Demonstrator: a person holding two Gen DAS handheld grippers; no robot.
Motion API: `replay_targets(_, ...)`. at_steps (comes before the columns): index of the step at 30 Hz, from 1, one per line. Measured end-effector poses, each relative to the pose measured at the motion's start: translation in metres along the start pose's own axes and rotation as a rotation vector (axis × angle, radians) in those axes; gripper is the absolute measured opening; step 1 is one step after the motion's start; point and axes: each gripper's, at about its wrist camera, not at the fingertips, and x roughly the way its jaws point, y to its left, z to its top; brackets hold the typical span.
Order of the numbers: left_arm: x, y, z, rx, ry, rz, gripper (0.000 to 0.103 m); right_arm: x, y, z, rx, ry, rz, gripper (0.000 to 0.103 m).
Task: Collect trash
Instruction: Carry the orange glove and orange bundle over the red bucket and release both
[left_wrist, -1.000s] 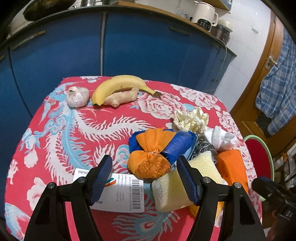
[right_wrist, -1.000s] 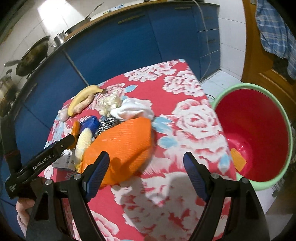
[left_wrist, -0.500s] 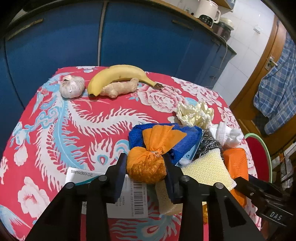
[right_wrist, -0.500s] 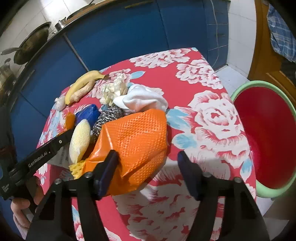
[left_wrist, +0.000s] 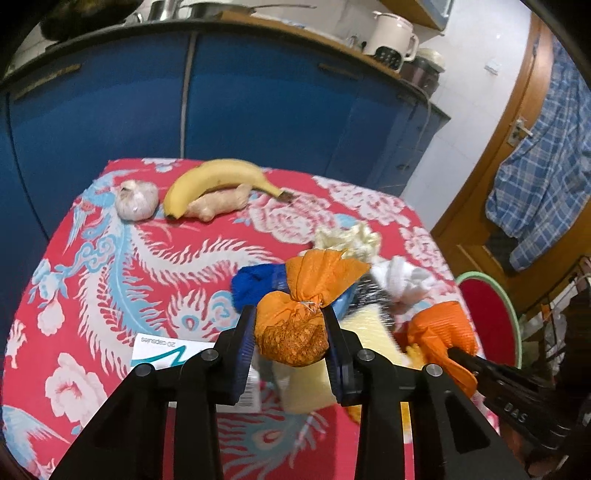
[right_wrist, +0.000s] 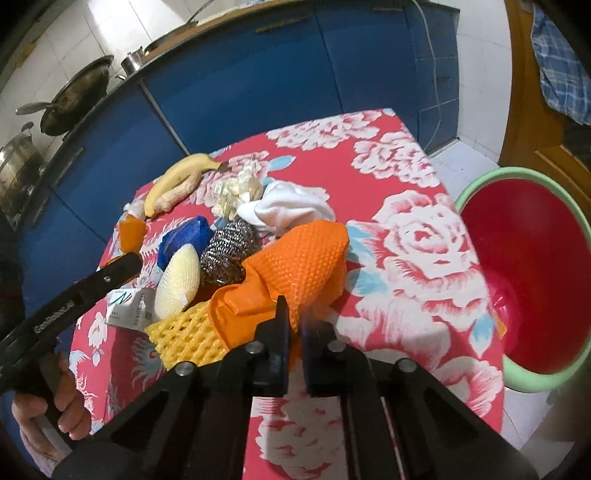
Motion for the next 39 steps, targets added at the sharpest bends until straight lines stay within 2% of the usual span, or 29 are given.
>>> replay_targets(8, -0.02, -0.041, 0.001, 0.078, -0.022, -0.069, 0.035, -0.036, -0.016, 0.0, 0.021, -0.088, -0.024, 0.007)
replay_targets(19, -0.022, -0.095, -0.002, 0.176, -0.01, -0.139, 0.035, -0.078, -0.057, -0.002, 0.086, -0.186, -0.095, 0.007)
replay_targets(29, -0.016, -0.141, -0.009, 0.256, 0.013, -0.194, 0.035, -0.095, -0.106, -0.008, 0.184, -0.213, -0.173, 0.007)
replay_targets(39, -0.004, -0.173, -0.014, 0.315, 0.036, -0.217, 0.035, -0.094, -0.149, -0.017, 0.263, -0.204, -0.235, 0.007)
